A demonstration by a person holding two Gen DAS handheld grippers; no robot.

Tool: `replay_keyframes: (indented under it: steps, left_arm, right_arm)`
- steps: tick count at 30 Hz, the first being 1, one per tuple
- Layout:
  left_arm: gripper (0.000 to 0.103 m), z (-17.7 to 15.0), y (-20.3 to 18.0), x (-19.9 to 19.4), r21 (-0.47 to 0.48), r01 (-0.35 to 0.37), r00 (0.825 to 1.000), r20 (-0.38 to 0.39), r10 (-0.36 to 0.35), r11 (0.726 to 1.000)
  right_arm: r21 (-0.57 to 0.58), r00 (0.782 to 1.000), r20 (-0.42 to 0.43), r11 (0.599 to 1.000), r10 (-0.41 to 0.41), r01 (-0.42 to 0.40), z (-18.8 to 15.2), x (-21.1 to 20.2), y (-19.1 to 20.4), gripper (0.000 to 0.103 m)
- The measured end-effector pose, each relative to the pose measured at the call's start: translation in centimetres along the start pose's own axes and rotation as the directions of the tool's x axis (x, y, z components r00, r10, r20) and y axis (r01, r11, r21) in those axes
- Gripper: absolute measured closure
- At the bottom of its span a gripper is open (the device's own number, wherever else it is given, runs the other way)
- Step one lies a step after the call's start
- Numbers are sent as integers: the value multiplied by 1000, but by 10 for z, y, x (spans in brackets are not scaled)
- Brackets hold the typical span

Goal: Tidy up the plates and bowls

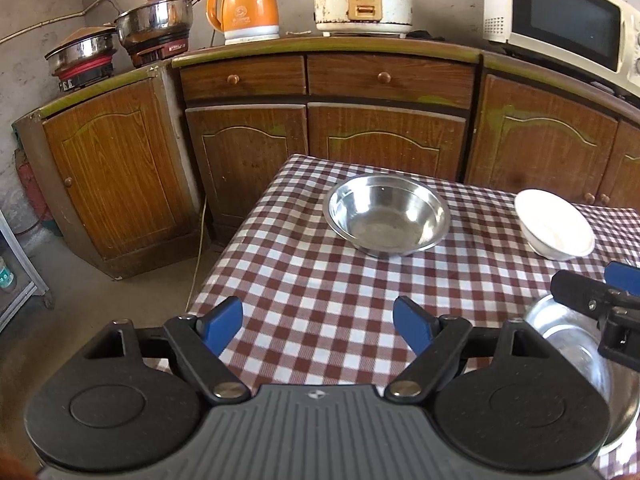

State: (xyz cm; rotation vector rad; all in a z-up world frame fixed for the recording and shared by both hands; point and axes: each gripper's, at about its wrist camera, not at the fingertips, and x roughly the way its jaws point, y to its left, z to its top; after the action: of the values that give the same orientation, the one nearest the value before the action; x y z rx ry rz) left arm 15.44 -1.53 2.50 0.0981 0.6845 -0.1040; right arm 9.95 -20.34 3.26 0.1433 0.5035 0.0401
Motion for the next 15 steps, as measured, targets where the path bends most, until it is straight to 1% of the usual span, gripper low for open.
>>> replay_keyframes:
  steps: [15]
  left_arm:
    - [18, 30, 0, 50, -7, -47, 999, -17, 47, 999]
  right_arm:
    - [9, 1000, 2, 1000, -9, 9, 25, 69, -10, 23]
